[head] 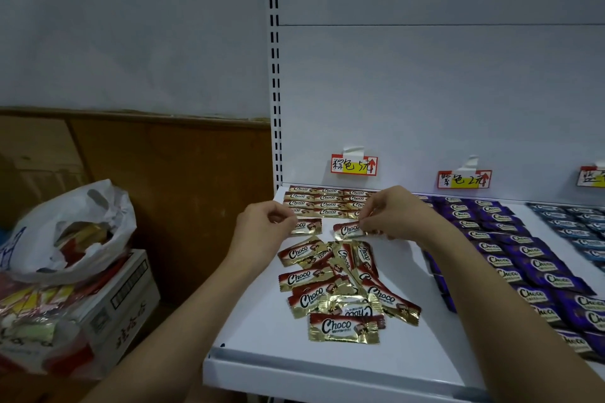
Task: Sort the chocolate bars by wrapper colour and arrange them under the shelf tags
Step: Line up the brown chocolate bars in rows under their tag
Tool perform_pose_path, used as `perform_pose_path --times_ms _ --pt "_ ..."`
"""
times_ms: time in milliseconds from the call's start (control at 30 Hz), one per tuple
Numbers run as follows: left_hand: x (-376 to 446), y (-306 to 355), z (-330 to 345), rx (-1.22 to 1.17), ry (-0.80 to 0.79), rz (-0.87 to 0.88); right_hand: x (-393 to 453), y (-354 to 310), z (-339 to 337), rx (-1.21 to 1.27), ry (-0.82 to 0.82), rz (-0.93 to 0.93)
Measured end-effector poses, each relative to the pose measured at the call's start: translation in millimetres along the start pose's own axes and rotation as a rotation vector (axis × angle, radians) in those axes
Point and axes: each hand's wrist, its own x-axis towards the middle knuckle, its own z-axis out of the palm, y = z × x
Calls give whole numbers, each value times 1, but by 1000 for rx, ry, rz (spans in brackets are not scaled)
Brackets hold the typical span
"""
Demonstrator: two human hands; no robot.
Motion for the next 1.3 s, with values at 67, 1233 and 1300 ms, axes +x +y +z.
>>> perform_pose_path --times_ms 67,1233,1300 --pt "4 0 -3 46 -49 -7 2 2 1 -110 18 -20" --pt "22 -20 1 560 -159 468 2 -4 14 -413 -80 -275" --pt "22 -20 1 568 -163 467 2 -5 15 -417 -83 -275"
